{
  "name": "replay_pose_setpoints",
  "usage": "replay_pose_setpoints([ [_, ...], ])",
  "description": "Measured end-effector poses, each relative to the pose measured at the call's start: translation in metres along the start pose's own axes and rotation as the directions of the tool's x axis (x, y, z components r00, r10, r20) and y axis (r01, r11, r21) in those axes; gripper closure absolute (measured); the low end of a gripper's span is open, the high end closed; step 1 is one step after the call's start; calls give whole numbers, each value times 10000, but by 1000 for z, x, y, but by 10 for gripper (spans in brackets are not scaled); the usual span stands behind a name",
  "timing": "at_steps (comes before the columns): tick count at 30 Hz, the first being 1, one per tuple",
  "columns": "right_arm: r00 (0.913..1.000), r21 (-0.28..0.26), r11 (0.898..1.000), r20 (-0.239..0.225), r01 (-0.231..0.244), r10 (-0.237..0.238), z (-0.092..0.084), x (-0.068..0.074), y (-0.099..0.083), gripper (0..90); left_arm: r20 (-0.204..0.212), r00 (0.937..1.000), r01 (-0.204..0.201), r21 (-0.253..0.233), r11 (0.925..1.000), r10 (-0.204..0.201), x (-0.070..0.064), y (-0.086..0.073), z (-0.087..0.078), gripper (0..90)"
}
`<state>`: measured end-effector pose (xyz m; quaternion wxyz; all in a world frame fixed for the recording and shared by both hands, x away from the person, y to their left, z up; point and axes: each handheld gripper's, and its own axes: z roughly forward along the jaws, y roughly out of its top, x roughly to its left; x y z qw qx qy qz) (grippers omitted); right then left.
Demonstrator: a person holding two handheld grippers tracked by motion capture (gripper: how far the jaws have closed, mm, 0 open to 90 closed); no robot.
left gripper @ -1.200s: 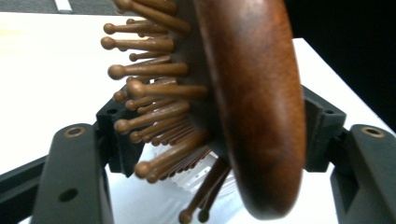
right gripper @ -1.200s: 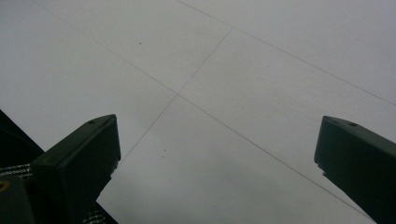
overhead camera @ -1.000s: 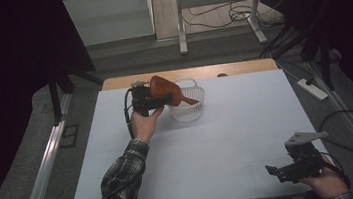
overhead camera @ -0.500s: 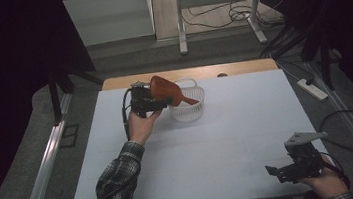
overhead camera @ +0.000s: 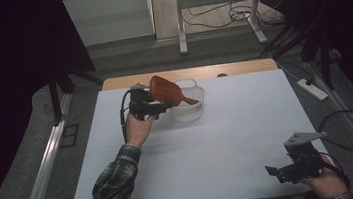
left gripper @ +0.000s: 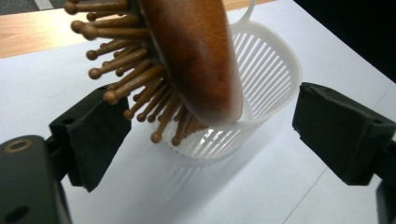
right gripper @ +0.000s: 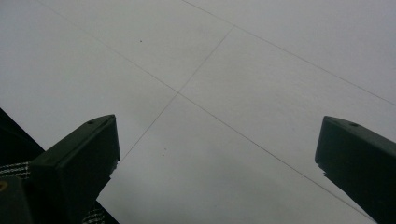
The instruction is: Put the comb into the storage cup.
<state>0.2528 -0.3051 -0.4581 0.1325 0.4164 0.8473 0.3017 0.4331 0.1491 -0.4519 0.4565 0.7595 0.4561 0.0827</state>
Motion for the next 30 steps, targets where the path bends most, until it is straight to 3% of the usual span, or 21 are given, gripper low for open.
replay_pose_setpoints([
  [13,10000,1,10000,-14,-3,3,0,0,0,0,101,9993,-367,130,9992,366,-2,-4,-4,56],
  [19,10000,-17,10000,-6,-1,1,0,0,0,0,-119,9969,-770,114,9970,771,-6,-7,-7,39],
  [30,10000,-21,10000,-23,36,-36,-1,0,0,0,16,9958,-919,173,9956,919,-9,-12,-11,38],
])
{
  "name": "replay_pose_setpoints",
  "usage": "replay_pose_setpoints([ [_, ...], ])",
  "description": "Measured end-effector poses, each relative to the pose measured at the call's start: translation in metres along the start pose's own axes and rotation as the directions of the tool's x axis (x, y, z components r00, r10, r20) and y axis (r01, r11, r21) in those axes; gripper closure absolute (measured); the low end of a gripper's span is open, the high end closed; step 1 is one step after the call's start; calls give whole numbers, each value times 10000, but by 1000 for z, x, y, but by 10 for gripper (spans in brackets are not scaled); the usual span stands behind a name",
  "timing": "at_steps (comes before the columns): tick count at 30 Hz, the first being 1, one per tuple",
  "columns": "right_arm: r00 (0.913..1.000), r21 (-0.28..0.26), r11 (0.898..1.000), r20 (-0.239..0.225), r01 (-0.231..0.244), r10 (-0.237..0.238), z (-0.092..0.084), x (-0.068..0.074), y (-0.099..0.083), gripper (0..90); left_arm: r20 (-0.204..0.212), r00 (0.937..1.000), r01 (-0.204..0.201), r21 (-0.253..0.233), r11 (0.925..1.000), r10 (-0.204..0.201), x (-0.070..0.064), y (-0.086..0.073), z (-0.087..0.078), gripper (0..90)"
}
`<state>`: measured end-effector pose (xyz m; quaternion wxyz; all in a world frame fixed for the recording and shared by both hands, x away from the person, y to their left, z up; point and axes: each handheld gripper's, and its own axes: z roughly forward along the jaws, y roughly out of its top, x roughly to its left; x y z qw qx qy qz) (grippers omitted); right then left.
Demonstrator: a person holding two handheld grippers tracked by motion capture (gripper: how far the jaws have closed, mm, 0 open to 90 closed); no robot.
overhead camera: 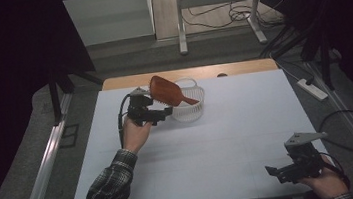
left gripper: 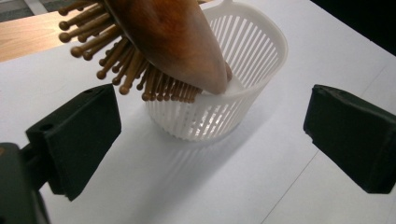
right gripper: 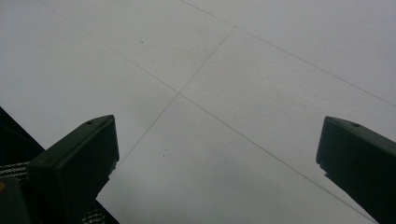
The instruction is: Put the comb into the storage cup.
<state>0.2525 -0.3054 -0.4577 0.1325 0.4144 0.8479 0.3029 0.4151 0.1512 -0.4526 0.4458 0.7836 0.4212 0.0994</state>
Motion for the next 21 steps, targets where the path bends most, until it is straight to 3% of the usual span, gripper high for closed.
replay_pose_setpoints([
  [12,10000,-88,10000,36,12,-11,0,0,0,0,105,9993,-347,-116,9993,348,-2,-6,-4,23],
  [21,10000,-106,9999,30,28,-28,-1,0,0,0,340,9990,-273,-239,9993,281,-2,-9,-9,13],
])
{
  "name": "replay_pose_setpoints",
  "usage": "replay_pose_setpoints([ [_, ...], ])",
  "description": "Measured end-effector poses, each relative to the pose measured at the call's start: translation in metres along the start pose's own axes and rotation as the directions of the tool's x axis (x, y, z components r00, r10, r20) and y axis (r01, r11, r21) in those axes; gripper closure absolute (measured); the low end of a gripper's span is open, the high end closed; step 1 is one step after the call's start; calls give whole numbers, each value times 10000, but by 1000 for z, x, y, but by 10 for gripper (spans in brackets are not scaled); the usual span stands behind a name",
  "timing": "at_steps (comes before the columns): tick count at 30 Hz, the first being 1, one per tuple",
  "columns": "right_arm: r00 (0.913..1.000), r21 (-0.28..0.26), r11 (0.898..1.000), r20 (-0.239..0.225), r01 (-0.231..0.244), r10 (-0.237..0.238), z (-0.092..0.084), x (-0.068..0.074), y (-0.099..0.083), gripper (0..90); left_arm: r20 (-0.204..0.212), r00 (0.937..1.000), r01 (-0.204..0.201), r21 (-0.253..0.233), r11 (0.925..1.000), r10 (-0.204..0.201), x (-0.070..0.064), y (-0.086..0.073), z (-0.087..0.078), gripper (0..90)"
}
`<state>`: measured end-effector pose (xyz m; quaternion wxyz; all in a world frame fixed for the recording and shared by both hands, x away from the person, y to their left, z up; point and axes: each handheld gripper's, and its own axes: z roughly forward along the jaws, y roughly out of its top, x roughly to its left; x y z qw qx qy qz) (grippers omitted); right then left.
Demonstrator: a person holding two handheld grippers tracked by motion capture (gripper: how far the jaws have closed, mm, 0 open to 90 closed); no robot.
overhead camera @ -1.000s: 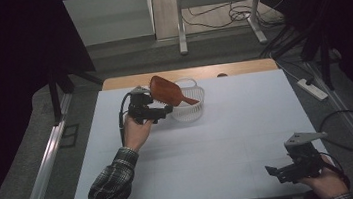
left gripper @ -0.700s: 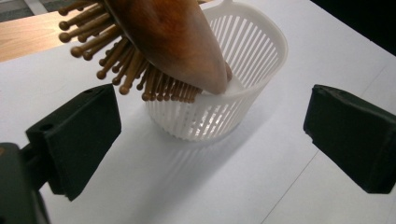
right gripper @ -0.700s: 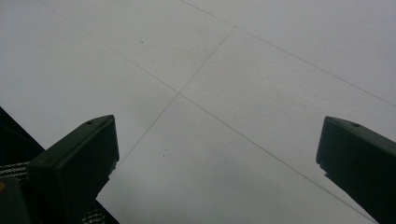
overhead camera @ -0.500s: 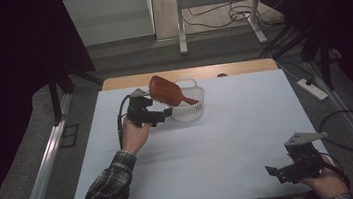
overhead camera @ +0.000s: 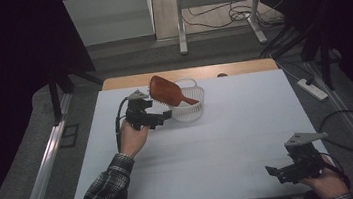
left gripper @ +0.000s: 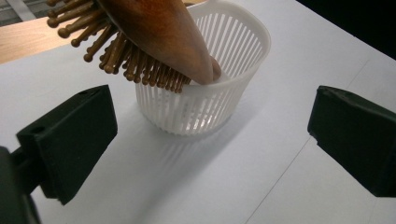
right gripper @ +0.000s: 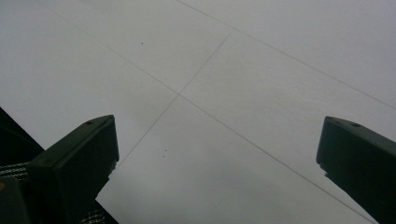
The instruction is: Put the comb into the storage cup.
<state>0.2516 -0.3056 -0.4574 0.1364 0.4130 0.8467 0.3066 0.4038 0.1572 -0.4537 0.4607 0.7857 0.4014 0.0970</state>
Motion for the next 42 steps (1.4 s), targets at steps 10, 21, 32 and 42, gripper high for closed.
replay_pose_setpoints([
  [10,10000,9,10000,-11,50,-50,-1,1,0,0,261,9997,25,16,10000,-25,-1,-7,-4,12],
  [21,10000,-62,10000,15,76,-75,-1,1,0,0,276,9996,-50,75,10000,48,-2,-12,-10,14],
  [32,9999,-78,9999,10,119,-119,-1,1,0,0,123,9998,-136,79,9999,135,-2,-17,-14,9],
  [42,9998,-55,9998,-3,178,-178,-1,2,0,0,-30,9996,-283,36,9996,283,-3,-20,-19,5],
])
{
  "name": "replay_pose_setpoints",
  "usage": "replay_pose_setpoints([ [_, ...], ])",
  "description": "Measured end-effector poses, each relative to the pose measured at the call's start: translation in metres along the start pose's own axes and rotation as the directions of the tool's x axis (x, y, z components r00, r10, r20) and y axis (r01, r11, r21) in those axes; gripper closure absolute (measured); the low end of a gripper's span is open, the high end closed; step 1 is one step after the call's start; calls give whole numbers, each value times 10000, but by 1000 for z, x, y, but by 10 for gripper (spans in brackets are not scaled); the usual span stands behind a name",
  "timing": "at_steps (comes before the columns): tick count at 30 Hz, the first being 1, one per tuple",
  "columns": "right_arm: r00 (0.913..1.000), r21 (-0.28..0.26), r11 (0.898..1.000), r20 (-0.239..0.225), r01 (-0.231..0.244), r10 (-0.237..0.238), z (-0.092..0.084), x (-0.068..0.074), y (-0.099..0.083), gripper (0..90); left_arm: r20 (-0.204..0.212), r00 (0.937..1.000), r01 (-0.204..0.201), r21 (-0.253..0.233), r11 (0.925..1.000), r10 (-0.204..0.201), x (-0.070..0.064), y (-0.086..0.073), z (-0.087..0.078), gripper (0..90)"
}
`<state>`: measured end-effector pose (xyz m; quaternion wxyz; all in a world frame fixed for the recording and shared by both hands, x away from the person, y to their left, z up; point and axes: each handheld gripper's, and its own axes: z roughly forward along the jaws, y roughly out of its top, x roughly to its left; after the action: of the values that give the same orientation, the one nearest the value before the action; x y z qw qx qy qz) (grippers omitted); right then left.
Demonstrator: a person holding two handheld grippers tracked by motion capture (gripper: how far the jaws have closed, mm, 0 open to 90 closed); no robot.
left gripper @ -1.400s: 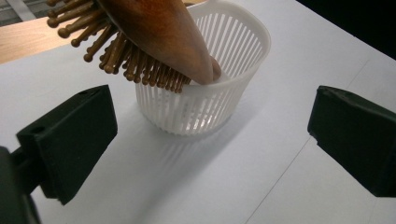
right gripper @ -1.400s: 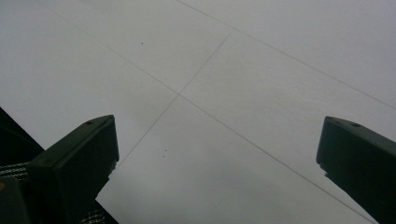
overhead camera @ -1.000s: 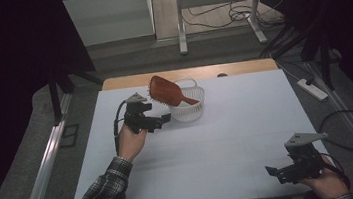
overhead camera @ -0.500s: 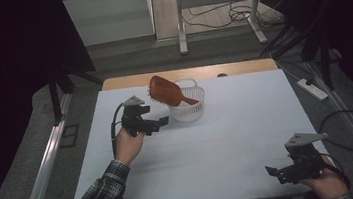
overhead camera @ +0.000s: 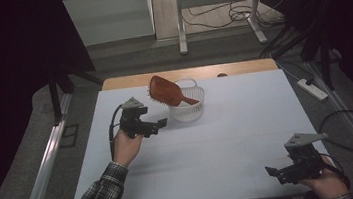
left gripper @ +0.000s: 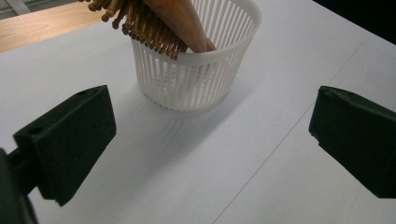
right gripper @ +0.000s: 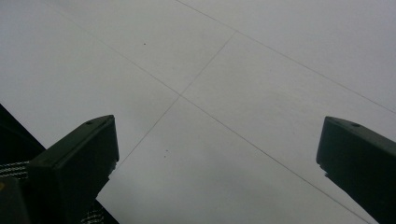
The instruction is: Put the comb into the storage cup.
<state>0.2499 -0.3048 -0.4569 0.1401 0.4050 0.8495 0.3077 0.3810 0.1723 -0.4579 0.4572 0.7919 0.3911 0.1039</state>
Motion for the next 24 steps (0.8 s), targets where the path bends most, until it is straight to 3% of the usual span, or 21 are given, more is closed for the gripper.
replay_pose_setpoints([
  [9,10000,-34,10000,21,26,-26,0,0,0,0,98,9996,279,-212,9994,-277,1,-3,-6,5],
  [24,10000,-82,10000,70,35,-34,-1,1,0,0,55,9997,220,-141,9997,-219,0,-10,-12,2],
])
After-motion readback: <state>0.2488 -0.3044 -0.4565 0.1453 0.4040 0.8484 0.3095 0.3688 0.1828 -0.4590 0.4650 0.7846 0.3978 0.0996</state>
